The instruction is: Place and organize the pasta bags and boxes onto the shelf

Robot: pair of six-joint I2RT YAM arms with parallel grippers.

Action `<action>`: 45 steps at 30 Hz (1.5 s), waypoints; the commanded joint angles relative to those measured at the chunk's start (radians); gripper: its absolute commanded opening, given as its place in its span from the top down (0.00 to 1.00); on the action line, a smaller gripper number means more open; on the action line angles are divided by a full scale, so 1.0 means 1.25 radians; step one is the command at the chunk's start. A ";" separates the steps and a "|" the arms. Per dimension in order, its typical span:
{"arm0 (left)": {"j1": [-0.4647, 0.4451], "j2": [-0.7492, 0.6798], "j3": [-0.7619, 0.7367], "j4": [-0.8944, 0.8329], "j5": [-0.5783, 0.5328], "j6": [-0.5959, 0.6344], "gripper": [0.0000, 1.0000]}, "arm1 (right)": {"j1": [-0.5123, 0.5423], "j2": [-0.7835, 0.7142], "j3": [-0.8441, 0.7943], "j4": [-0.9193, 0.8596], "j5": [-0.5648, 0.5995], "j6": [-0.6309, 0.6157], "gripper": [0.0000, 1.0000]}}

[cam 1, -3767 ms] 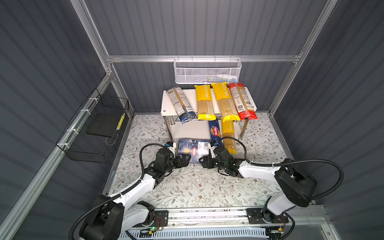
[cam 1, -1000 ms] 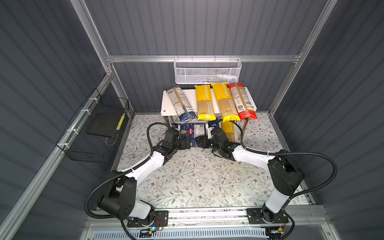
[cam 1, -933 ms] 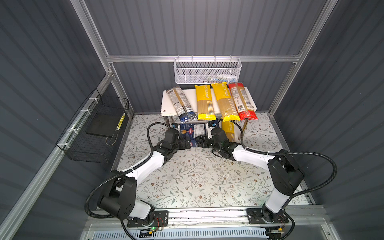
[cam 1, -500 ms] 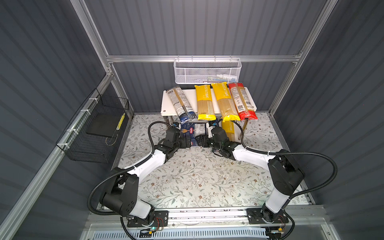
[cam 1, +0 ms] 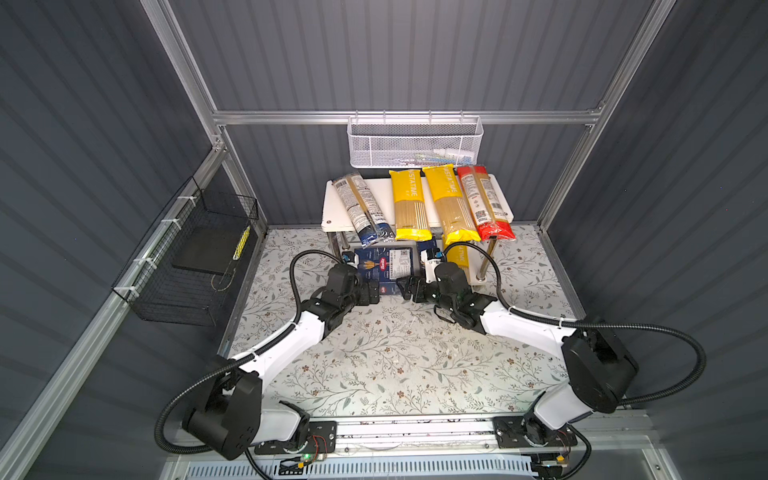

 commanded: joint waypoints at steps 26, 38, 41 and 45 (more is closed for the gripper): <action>0.147 -0.279 -0.265 -0.005 -0.354 0.062 0.00 | -0.295 -0.609 -0.241 -0.415 0.314 -0.203 0.01; 0.164 -0.017 -0.405 0.641 -0.429 0.313 0.00 | -0.487 -0.523 -0.607 0.339 0.245 -0.409 0.01; 0.184 0.060 -0.413 0.766 -0.391 0.315 0.01 | -0.525 -0.383 -0.624 0.539 0.216 -0.451 0.01; 0.240 0.163 -0.395 0.827 -0.322 0.294 0.00 | -0.555 -0.154 -0.606 0.733 0.166 -0.442 0.01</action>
